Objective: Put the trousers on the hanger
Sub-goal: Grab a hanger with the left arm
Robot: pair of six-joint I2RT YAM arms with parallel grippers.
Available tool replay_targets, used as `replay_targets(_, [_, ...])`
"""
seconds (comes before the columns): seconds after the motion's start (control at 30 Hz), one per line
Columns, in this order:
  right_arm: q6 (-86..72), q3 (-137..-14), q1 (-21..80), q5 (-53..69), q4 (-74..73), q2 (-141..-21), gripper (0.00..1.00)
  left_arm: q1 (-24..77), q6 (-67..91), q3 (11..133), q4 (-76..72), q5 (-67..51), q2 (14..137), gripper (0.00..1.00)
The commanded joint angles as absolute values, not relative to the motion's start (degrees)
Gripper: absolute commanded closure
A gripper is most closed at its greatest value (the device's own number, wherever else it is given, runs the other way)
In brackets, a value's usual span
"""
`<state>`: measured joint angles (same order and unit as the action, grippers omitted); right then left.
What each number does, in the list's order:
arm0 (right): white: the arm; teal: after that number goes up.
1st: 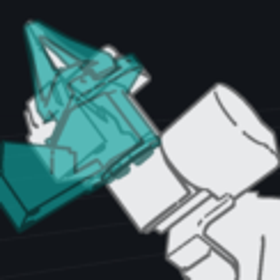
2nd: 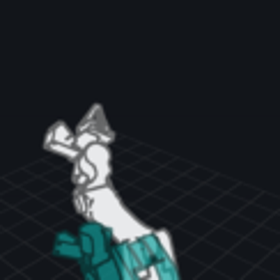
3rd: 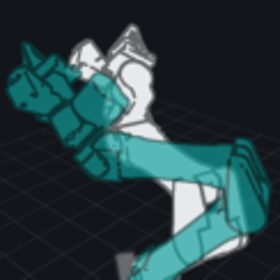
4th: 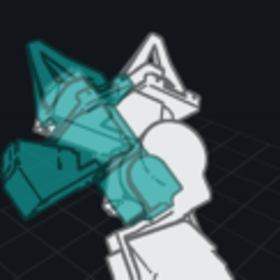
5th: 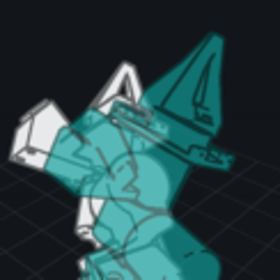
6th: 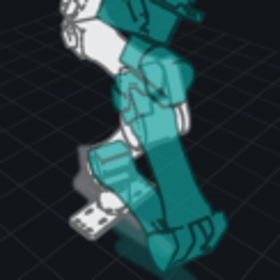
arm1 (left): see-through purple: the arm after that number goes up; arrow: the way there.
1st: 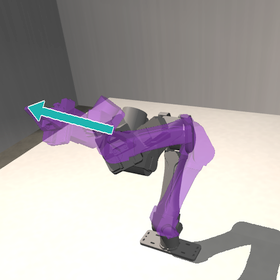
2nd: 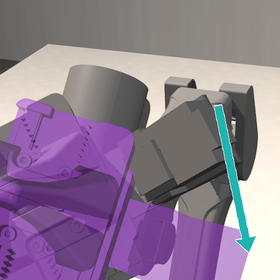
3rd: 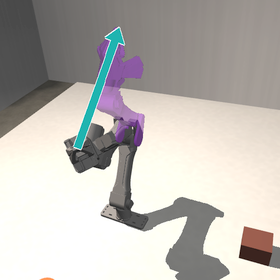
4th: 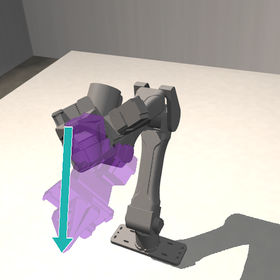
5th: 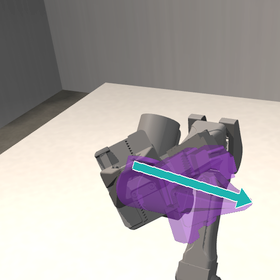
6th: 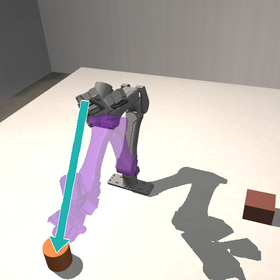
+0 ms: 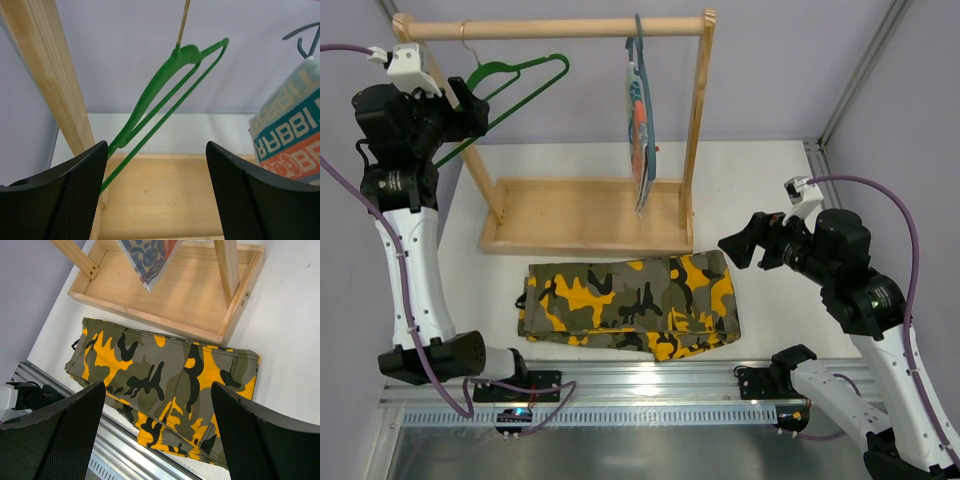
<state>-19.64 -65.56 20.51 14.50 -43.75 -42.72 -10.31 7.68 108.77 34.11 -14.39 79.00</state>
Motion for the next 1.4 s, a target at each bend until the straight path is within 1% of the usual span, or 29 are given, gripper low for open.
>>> replay_targets(0.0, [-18.72,-65.22,20.65,13.89,-41.40,-42.19,0.11,-11.34,8.71,106.61,30.59,-24.07,80.15,0.21])
replay_targets(0.13, [-18.63,-64.16,20.66,13.71,-41.22,-42.19,0.12,-11.42,8.17,106.09,31.20,-25.13,81.47,0.25])
replay_targets(0.23, [-18.90,-63.72,20.66,13.62,-40.87,-42.10,0.12,-11.42,8.35,104.86,30.50,-26.72,80.86,0.30])
replay_targets(0.37, [-18.81,-63.54,20.66,13.62,-40.78,-41.84,0.12,-11.34,8.00,103.10,29.44,-25.93,79.63,0.30])
replay_targets(0.5, [-18.72,-63.20,20.65,13.54,-40.87,-41.75,0.12,-11.43,8.35,103.71,28.31,-30.65,77.61,0.29])
replay_targets(0.6, [-18.89,-62.67,20.66,13.80,-40.17,-41.84,0.12,-11.34,8.35,103.36,25.76,-30.77,74.90,0.29])
replay_targets(0.63, [-18.98,-62.40,20.65,14.06,-39.99,-42.10,0.12,-11.25,8.18,102.49,24.88,-28.15,74.19,0.29])
replay_targets(0.73, [-19.16,-62.23,20.74,14.59,-39.82,-42.01,0.11,-11.34,6.16,100.47,21.89,-22.17,71.99,0.25])
replay_targets(0.77, [-19.25,-62.05,20.66,14.59,-39.73,-41.92,0.12,-11.25,5.54,100.11,21.19,-21.71,71.72,0.22])
replay_targets(0.83, [-19.16,-62.05,20.66,14.50,-39.64,-41.66,0.12,-11.34,2.73,99.67,20.74,-20.40,72.24,0.20])
replay_targets(0.93, [-18.81,-61.96,20.74,14.41,-39.90,-41.57,0.12,-11.34,1.85,100.98,22.58,-19.78,75.04,0.21])
replay_targets(1.03, [-18.55,-61.70,20.74,14.06,-40.25,-41.31,0.12,-11.86,2.02,104.23,25.31,-21.44,77.86,0.22])
replay_targets(1.2, [-18.02,-60.82,20.74,13.36,-41.04,-40.43,0.11,-15.81,7.64,109.23,25.57,-33.03,81.47,0.22])
replay_targets(1.37, [-18.72,-58.54,20.74,14.59,-39.55,-39.64,0.11,-17.40,8.44,110.92,26.10,-33.66,81.74,0.21])
